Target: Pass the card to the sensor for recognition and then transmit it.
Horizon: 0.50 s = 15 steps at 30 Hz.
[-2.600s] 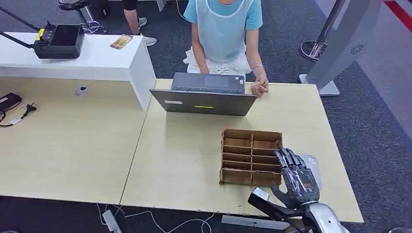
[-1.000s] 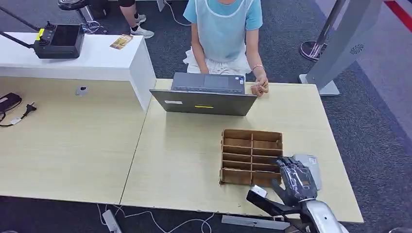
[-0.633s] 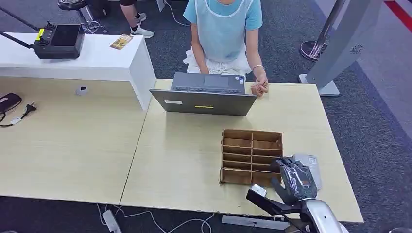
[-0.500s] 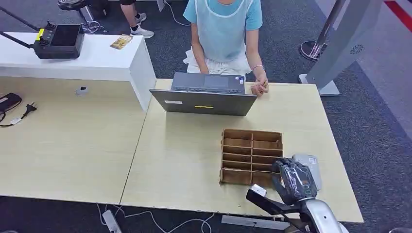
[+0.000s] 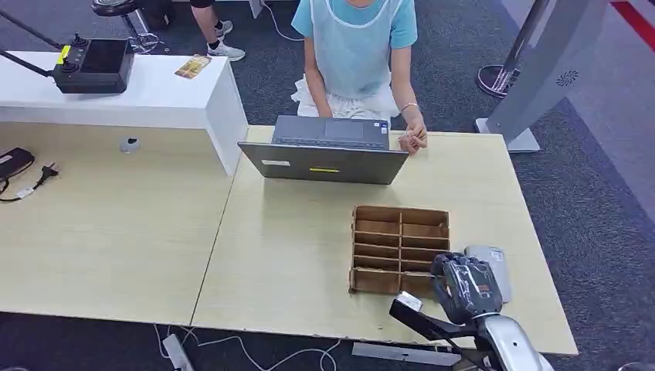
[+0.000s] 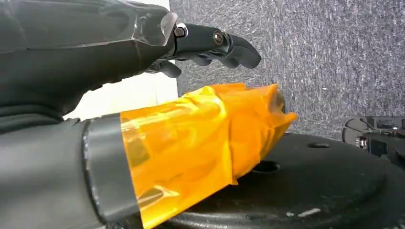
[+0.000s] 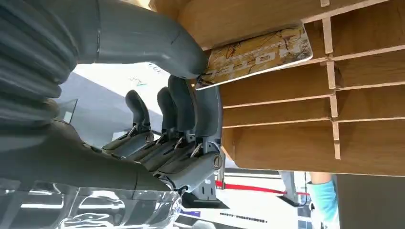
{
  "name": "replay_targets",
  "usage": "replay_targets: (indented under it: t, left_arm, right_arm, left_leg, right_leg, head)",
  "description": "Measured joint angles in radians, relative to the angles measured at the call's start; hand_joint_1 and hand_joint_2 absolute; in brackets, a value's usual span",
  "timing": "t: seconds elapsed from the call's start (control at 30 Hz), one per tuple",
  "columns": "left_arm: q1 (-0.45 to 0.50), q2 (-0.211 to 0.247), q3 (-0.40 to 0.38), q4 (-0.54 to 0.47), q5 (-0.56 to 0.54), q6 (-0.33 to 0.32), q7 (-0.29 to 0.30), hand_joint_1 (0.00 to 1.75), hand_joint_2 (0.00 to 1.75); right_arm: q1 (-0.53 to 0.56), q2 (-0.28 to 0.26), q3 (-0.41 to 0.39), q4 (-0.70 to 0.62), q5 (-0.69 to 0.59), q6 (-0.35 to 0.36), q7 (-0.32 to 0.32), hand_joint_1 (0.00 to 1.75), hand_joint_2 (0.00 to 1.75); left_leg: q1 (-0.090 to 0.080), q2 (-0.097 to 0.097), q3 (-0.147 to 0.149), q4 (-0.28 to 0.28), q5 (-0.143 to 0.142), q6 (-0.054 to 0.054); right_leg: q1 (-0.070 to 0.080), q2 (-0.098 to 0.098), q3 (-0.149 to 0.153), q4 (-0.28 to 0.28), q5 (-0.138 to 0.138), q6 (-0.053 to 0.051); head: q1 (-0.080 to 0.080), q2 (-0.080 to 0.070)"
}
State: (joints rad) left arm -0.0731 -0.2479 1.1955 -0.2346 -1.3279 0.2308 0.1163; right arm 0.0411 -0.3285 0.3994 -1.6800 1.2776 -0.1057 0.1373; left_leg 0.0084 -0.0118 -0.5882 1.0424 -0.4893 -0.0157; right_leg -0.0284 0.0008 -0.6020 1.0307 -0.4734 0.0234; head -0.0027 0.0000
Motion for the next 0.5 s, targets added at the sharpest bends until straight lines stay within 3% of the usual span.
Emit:
replay_targets:
  t: [0.5]
  left_arm:
    - [0.000,0.000,0.000,0.000,0.001,0.000,-0.002,0.00,0.00]
  right_arm:
    - [0.000,0.009,-0.010,-0.007,-0.052,-0.035,-0.033,1.48,1.75]
  left_leg:
    - [0.000,0.000,0.000,0.000,0.000,0.000]
  right_leg:
    - [0.000,0.000,0.000,0.000,0.000,0.000]
  head:
    - [0.000,0.000]
